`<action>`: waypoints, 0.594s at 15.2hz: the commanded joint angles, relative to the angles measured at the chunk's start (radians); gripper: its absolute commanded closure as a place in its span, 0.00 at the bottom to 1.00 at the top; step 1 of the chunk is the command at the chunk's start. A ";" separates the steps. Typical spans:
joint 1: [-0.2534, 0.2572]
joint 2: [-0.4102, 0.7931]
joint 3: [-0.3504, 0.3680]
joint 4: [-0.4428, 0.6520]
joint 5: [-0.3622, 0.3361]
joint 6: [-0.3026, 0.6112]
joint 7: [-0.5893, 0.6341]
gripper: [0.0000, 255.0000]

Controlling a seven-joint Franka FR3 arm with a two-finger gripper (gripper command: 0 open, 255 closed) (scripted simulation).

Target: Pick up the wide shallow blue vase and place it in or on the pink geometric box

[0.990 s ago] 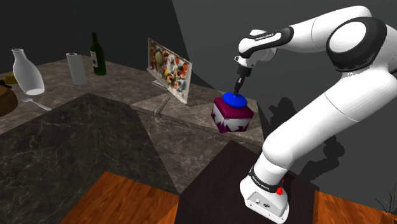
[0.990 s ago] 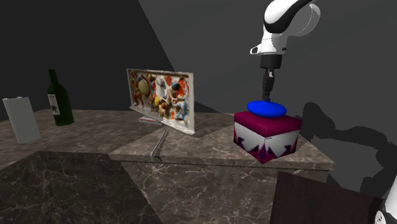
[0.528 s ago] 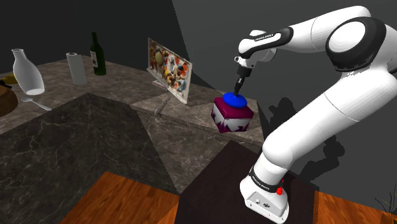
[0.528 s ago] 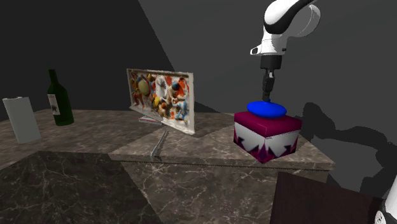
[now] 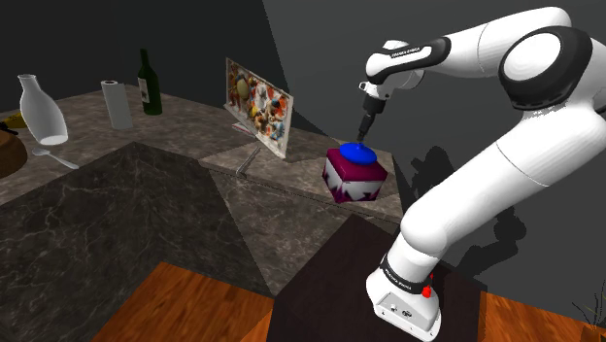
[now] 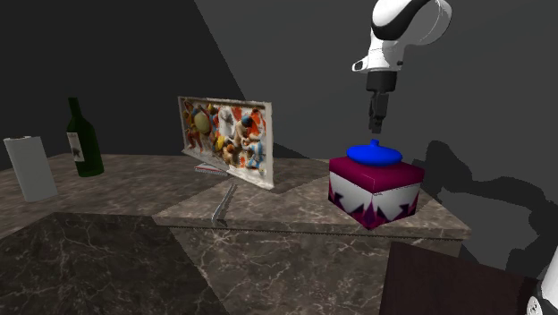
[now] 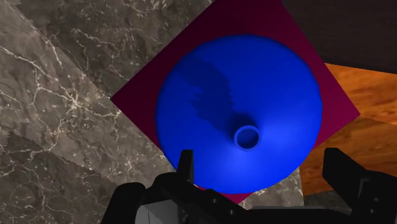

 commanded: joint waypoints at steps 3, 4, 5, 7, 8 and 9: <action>-0.001 -0.020 0.011 0.071 -0.002 -0.090 0.004 0.00; -0.001 -0.020 0.011 0.070 -0.002 -0.090 0.004 0.00; -0.001 -0.020 0.011 0.071 -0.002 -0.090 0.004 0.00; -0.001 -0.020 0.011 0.071 -0.002 -0.090 0.004 0.00; -0.001 -0.020 0.011 0.071 -0.002 -0.090 0.004 0.00; -0.001 -0.020 0.011 0.071 -0.002 -0.090 0.004 0.00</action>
